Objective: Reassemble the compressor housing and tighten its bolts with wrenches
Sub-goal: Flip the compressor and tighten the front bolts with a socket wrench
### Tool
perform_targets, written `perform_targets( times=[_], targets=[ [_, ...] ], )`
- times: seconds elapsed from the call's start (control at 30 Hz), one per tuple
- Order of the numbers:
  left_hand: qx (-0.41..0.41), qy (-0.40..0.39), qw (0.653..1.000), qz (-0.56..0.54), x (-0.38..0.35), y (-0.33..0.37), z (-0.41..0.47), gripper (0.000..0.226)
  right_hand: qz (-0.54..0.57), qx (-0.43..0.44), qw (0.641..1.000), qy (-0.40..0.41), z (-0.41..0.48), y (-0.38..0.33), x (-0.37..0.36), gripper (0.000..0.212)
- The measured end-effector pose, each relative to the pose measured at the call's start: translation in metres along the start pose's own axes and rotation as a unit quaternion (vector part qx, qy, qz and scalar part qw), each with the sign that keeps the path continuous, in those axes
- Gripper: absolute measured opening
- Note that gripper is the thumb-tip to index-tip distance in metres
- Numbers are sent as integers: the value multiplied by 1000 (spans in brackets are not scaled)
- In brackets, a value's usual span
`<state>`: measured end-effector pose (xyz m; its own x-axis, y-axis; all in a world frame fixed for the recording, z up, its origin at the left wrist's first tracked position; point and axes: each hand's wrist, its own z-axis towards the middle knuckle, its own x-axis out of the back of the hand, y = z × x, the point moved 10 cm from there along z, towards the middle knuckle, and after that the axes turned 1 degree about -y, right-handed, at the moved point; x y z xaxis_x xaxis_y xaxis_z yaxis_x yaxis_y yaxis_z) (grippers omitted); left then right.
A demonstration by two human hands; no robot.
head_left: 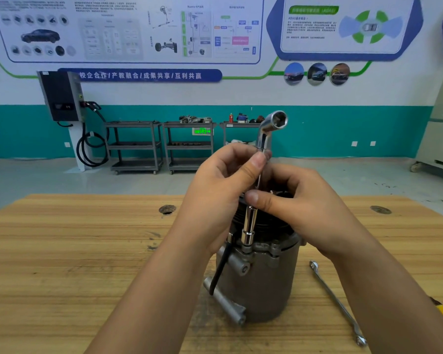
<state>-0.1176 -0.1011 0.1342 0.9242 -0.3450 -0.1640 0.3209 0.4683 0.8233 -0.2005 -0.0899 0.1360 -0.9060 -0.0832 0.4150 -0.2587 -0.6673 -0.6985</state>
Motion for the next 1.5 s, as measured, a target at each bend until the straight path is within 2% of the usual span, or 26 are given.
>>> perform_targets(
  times=[0.2, 0.33, 0.43, 0.57, 0.67, 0.8, 0.97, 1.1, 1.27, 1.5],
  targets=[
    [14, -3, 1000, -21, -1, -3, 0, 21, -3, -15, 1000, -3, 0, 6, 1, 13],
    [-1, 8, 1000, 12, 0, -1, 0, 18, -13, -12, 1000, 6, 0, 5, 0, 16],
    [-3, -1, 1000, 8, -1, 0, -1, 14, 2, -10, 1000, -7, -1, 3, -1, 11],
    [10, -12, 1000, -6, -3, -1, -1, 21, 11, -13, 1000, -1, -1, 5, 2, 10],
    [-7, 8, 1000, 21, -1, 1, -1, 25, 4, -7, 1000, 11, 0, 4, 2, 10],
    [-6, 6, 1000, 16, -2, 1, -1, 16, 1, -12, 1000, -13, -1, 4, 0, 13],
    [-2, 14, 1000, 3, 0, 0, -1, 20, 2, -15, 1000, 10, -1, 6, 2, 10],
    [1, 13, 1000, 0, -1, 1, -2, 15, 16, -15, 1000, -12, -1, 5, 0, 14],
    [5, 13, 1000, -12, -2, -1, -2, 24, 5, -22, 1000, 2, -1, 8, 1, 17],
    [9, 9, 999, -34, -2, 0, -2, 17, 4, -19, 1000, -21, -1, 8, 0, 12]
  ],
)
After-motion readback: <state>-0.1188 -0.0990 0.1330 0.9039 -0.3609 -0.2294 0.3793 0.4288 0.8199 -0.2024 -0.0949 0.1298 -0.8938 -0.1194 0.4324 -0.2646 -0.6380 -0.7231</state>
